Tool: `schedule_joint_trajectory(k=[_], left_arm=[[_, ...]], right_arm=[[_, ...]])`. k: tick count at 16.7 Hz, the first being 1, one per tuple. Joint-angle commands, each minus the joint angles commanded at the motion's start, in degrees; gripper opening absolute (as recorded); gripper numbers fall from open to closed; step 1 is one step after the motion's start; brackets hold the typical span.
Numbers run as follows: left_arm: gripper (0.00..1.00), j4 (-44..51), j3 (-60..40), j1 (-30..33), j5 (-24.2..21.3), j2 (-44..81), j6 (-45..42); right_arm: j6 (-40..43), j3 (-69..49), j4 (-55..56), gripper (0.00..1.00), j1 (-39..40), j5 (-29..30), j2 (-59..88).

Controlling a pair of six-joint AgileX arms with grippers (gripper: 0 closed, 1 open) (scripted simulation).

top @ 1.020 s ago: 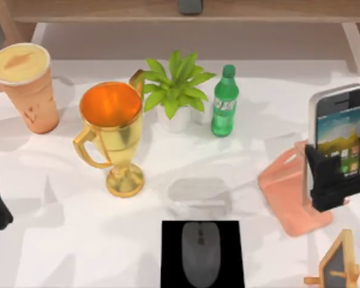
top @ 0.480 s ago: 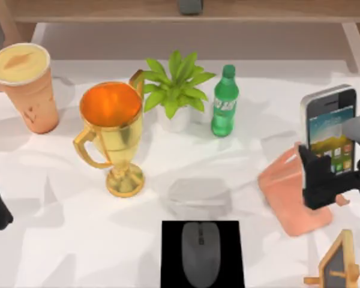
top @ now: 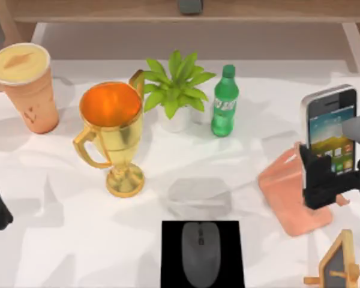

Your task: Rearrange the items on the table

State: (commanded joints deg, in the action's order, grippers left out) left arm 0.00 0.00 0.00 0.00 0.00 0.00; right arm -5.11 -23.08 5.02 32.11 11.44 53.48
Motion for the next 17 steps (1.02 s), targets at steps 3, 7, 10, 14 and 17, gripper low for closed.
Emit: schedule_joint_trajectory(k=[3, 7, 10, 14, 17], left_arm=[[1.00, 0.00, 0.00, 0.00, 0.00, 0.00, 0.00], [1.00, 0.00, 0.00, 0.00, 0.00, 0.00, 0.00], [1.00, 0.00, 0.00, 0.00, 0.00, 0.00, 0.00], [1.00, 0.00, 0.00, 0.00, 0.00, 0.00, 0.00], [1.00, 0.00, 0.00, 0.00, 0.00, 0.00, 0.00]], right_arm=[[0.00, 0.00, 0.00, 0.90, 0.00, 0.00, 0.00], [0.00, 0.00, 0.00, 1.00, 0.00, 0.00, 0.00], [0.00, 0.00, 0.00, 1.00, 0.00, 0.00, 0.00], [-0.11, 0.05, -0.18, 1.00, 0.17, 0.16, -0.24], [-0.93, 0.82, -2.49, 1.00, 2.37, 1.93, -3.18]])
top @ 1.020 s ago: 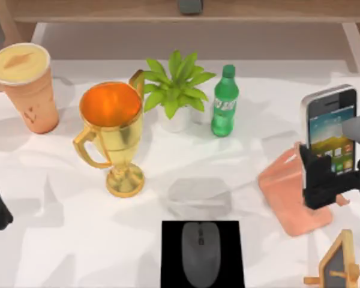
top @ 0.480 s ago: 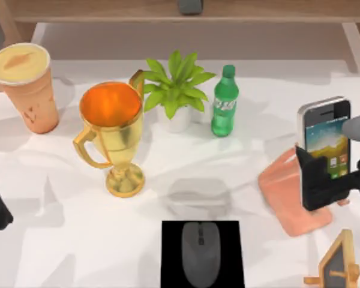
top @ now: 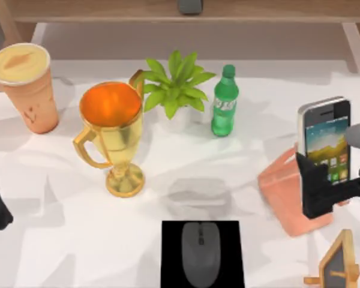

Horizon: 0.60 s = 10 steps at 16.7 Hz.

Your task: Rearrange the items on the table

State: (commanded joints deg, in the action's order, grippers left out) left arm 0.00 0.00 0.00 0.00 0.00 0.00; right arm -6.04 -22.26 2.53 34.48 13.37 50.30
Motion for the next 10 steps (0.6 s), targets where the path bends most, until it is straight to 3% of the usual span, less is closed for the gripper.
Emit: schedule_joint_trajectory(k=[10], left_arm=[[1.00, 0.00, 0.00, 0.00, 0.00, 0.00, 0.00]], right_arm=[[-1.71, 1.39, -4.40, 1.00, 3.70, 3.57, -5.52]])
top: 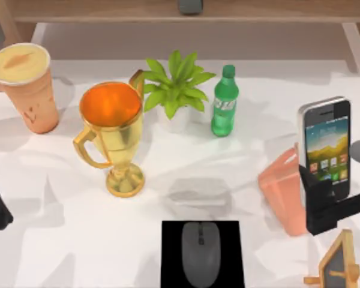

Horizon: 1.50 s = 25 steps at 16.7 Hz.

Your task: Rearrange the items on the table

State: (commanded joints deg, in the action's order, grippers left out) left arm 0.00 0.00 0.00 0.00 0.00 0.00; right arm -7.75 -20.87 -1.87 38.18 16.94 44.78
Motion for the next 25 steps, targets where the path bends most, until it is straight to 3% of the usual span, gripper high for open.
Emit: schedule_joint_trajectory(k=[11, 17, 25], left_arm=[[1.00, 0.00, 0.00, 0.00, 0.00, 0.00, 0.00], [1.00, 0.00, 0.00, 0.00, 0.00, 0.00, 0.00], [1.00, 0.00, 0.00, 0.00, 0.00, 0.00, 0.00]], right_arm=[[4.24, 10.90, 1.35, 1.00, -19.88, -9.15, -23.84], [6.59, 18.58, 1.83, 1.00, -35.66, -15.08, -42.15], [7.75, 20.87, 1.87, 1.00, -38.18, -16.94, -44.78]])
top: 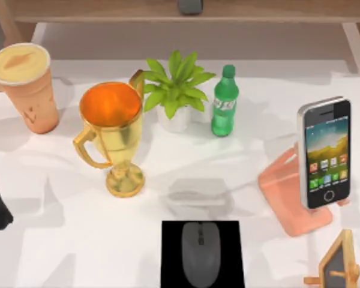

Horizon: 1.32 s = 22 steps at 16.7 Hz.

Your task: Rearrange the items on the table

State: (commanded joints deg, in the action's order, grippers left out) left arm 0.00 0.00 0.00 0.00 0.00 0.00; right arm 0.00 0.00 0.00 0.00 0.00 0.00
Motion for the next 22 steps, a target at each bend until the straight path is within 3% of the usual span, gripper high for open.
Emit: schedule_joint_trajectory(k=[7, 13, 22], left_arm=[[1.00, -12.68, 4.13, -0.19, -0.75, 16.73, -2.36], [1.00, -35.74, 1.30, 0.49, -1.00, 52.27, -3.83], [1.00, -71.88, -17.35, 3.91, -0.20, 104.23, -2.06]], right_arm=[[0.00, 0.00, 0.00, 1.00, 0.00, 0.00, 0.00], [0.00, 0.00, 0.00, 1.00, 0.00, 0.00, 0.00], [0.00, 0.00, 0.00, 1.00, 0.00, 0.00, 0.00]])
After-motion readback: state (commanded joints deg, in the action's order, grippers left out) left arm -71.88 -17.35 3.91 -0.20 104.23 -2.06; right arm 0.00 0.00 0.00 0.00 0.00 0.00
